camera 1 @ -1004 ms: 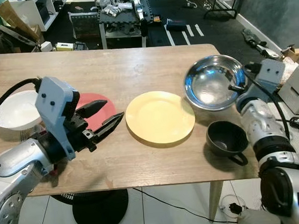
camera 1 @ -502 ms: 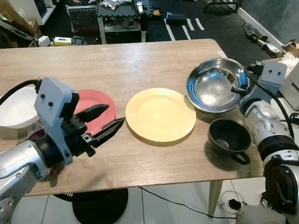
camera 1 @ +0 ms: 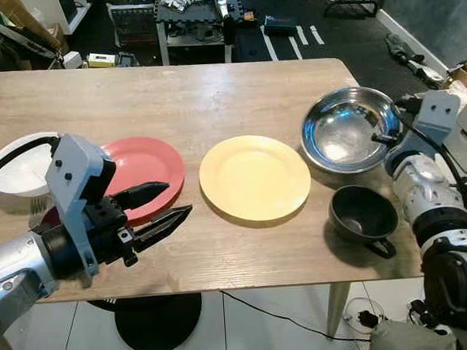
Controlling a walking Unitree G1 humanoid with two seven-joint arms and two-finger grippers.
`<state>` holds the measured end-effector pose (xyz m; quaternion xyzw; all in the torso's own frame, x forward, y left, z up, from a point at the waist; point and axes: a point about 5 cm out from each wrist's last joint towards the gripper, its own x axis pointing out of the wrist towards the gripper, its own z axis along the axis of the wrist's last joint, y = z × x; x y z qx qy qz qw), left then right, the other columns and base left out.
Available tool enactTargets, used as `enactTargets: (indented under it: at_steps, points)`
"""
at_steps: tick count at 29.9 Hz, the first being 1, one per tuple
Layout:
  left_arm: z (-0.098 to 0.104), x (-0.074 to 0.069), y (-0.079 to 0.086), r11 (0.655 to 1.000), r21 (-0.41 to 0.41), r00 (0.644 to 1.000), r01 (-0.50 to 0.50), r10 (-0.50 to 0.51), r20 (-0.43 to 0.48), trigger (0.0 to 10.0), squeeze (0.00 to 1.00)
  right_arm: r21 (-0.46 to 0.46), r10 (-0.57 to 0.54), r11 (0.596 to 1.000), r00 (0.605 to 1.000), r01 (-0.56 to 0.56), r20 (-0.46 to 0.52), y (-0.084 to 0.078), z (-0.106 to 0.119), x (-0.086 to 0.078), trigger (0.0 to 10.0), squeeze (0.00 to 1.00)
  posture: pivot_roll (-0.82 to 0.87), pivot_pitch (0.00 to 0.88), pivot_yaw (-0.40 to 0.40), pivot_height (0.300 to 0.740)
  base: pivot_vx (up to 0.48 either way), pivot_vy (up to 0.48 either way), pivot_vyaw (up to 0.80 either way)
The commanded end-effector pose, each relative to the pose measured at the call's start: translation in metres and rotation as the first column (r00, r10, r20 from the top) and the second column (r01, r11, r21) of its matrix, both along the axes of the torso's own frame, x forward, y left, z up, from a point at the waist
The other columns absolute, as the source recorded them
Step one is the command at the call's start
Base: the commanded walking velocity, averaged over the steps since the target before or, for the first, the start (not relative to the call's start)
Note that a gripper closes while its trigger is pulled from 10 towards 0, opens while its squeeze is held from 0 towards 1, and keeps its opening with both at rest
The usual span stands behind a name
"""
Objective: Setting the table
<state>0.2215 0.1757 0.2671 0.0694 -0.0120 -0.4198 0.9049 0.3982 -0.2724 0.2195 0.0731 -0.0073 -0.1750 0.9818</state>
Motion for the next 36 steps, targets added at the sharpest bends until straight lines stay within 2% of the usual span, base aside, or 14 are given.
enactTargets:
  at_steps: [1,2,3,4,5,6,22,24,25,26,29,32,35,36]
  points:
    - [0.000,-0.004,-0.002,1.000,0.010,1.000,0.019,-0.019,-0.008,10.0,0.00,0.000,-0.004,1.000,0.999,0.004,-0.033,-0.005,-0.004,-0.002,10.0,0.16,0.08,0.132,0.056,0.740,0.000,0.000,0.00]
    - [-0.001,-0.004,-0.002,1.000,0.009,1.000,0.020,-0.020,-0.009,10.0,0.00,-0.003,0.005,1.000,0.999,-0.005,-0.031,-0.005,-0.003,-0.002,10.0,0.34,0.08,0.132,0.057,0.740,0.000,0.000,0.00]
    - [-0.001,-0.004,-0.003,1.000,0.009,1.000,0.020,-0.020,-0.010,10.0,0.00,-0.011,0.015,1.000,0.999,-0.016,-0.034,-0.005,-0.004,-0.002,10.0,0.67,0.07,0.133,0.057,0.740,0.000,0.000,0.00]
    - [-0.001,-0.004,-0.003,1.000,0.009,1.000,0.022,-0.022,-0.011,10.0,0.00,-0.016,0.025,1.000,0.999,-0.026,-0.038,-0.005,-0.004,-0.002,10.0,0.76,0.07,0.133,0.058,0.740,0.000,0.000,0.00]
    - [-0.001,-0.004,-0.003,1.000,0.009,1.000,0.022,-0.022,-0.011,10.0,0.00,-0.016,0.025,1.000,0.999,-0.026,-0.038,-0.005,-0.004,-0.002,10.0,0.76,0.07,0.133,0.058,0.740,0.000,0.000,0.00]
    - [-0.001,-0.004,-0.003,1.000,0.009,1.000,0.022,-0.022,-0.011,10.0,0.00,-0.021,0.035,0.999,0.998,-0.036,-0.043,-0.004,-0.005,-0.002,10.0,1.00,0.07,0.133,0.058,0.740,0.000,0.000,0.00]
    - [-0.002,-0.002,-0.004,1.000,0.000,1.000,0.025,-0.025,-0.011,10.0,0.00,-0.092,0.076,0.992,0.993,-0.085,-0.093,-0.005,-0.008,-0.002,10.0,1.00,0.06,0.126,0.059,0.740,0.000,0.000,0.00]
    - [-0.002,-0.002,-0.004,1.000,-0.001,1.000,0.025,-0.025,-0.010,10.0,0.00,-0.112,0.080,0.990,0.992,-0.091,-0.094,-0.005,-0.007,-0.002,10.0,0.93,0.06,0.125,0.059,0.740,0.000,0.000,0.00]
    - [-0.002,-0.001,-0.004,1.000,-0.002,1.000,0.024,-0.024,-0.009,10.0,0.00,-0.137,0.082,0.986,0.992,-0.094,-0.092,-0.005,-0.006,-0.002,10.0,0.55,0.06,0.125,0.059,0.740,0.000,0.000,0.00]
    - [-0.001,-0.001,-0.004,1.000,-0.003,1.000,0.024,-0.024,-0.009,10.0,0.00,-0.152,0.089,0.983,0.993,-0.100,-0.077,-0.004,-0.002,-0.002,10.0,0.00,0.06,0.125,0.059,0.740,0.000,0.000,0.00]
    - [-0.001,-0.001,-0.004,1.000,-0.005,1.000,0.024,-0.024,-0.007,10.0,0.00,-0.237,0.160,0.960,0.987,-0.150,0.023,0.004,0.018,0.001,10.0,0.00,0.06,0.125,0.060,0.740,0.000,0.000,0.00]
    - [-0.001,-0.001,-0.005,1.000,-0.007,1.000,0.024,-0.024,-0.007,10.0,0.00,-0.264,0.310,0.927,0.940,-0.266,0.144,0.022,0.043,0.005,10.0,0.00,0.06,0.124,0.062,0.740,0.000,0.000,0.00]
    - [-0.001,0.000,-0.005,1.000,-0.007,1.000,0.026,-0.026,-0.007,10.0,0.00,-0.269,0.377,0.908,0.908,-0.322,0.184,0.029,0.053,0.005,10.0,0.00,0.06,0.122,0.062,0.740,0.000,0.000,0.00]
    - [-0.001,0.000,-0.005,1.000,-0.007,1.000,0.027,-0.027,-0.006,10.0,0.00,-0.276,0.454,0.876,0.869,-0.396,0.196,0.037,0.056,0.006,10.0,0.00,0.06,0.122,0.062,0.740,0.000,0.000,0.00]
